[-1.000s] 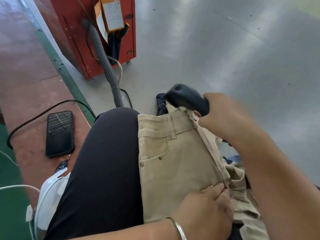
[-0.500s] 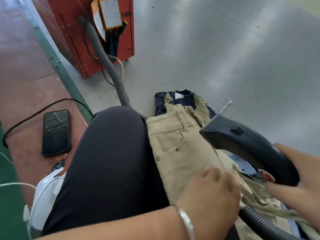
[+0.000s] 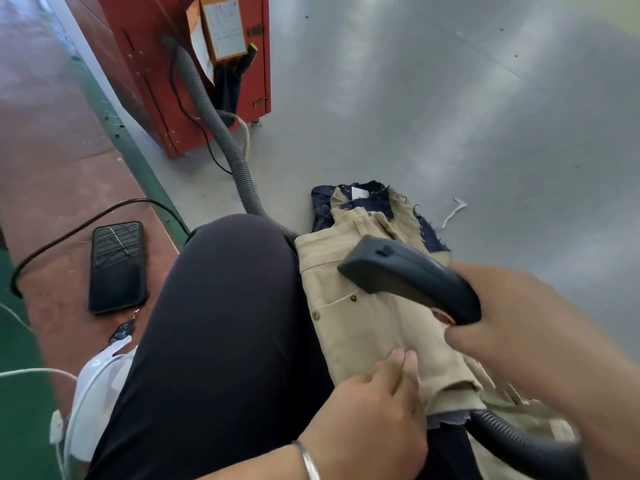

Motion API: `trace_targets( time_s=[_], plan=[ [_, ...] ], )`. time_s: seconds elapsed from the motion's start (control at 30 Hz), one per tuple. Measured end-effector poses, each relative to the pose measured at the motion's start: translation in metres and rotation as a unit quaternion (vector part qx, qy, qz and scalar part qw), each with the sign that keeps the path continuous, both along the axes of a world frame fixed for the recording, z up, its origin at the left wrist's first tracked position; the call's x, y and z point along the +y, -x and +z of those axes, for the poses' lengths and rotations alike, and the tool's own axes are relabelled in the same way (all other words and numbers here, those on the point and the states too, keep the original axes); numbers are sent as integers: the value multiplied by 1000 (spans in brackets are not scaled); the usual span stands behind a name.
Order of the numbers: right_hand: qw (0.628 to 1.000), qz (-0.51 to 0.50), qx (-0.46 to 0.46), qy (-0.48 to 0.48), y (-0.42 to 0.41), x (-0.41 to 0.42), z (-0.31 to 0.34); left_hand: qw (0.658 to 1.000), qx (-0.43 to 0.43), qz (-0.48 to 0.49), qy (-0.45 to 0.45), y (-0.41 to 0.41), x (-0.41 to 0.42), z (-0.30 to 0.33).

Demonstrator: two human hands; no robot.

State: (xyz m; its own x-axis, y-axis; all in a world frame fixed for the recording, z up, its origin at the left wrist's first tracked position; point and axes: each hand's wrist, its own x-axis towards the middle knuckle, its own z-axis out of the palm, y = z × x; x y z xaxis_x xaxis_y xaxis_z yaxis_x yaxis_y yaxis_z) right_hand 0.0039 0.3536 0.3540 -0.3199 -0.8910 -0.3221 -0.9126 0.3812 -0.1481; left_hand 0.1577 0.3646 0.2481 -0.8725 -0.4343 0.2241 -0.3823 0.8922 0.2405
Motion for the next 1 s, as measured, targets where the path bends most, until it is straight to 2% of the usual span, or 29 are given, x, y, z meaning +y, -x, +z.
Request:
trace_targets(
  time_s=[0.07, 0.17, 0.27, 0.33, 0.43, 0.57, 0.67, 0.7, 0.8, 0.87, 0.93, 1.0],
  plan=[
    [1000, 10, 0, 19, 1, -21, -2, 1000, -12, -13, -12, 0, -1, 2],
    [999, 12, -28, 23, 5, -44, -3, 999, -4, -23, 22, -4, -5, 2],
    [997, 7, -37, 70, 10, -57, -8, 999, -6, -22, 29, -4, -4, -2],
    [993, -23, -40, 113, 16, -66, -10, 999, -2, -40, 12, -2, -4, -3],
    [989, -72, -51, 115, 29, -73, -6, 998, -11, -65, 10, 5, -4, -2],
    [984, -108, -85, 115, 42, -37, 9, 997, -44, -65, -1, 22, -20, 10],
    [985, -105, -79, 112, 42, 6, 17, 991, -61, -92, 69, 42, -31, 13],
    [986, -106, -72, 110, 42, 19, 19, 991, -66, -100, 64, 46, -30, 14],
    [983, -125, -96, 92, 44, 55, 13, 999, -42, -2, 12, 43, -19, 14],
    [984, -127, -89, 90, 49, 71, 4, 999, -32, 0, -16, 31, -8, 13],
    [991, -97, -65, 61, 47, 77, -2, 1000, 1, -3, -6, 20, -3, 5],
    [996, -69, -38, 32, 36, 69, -2, 1000, -1, 5, 12, 12, -3, 3]
  ],
)
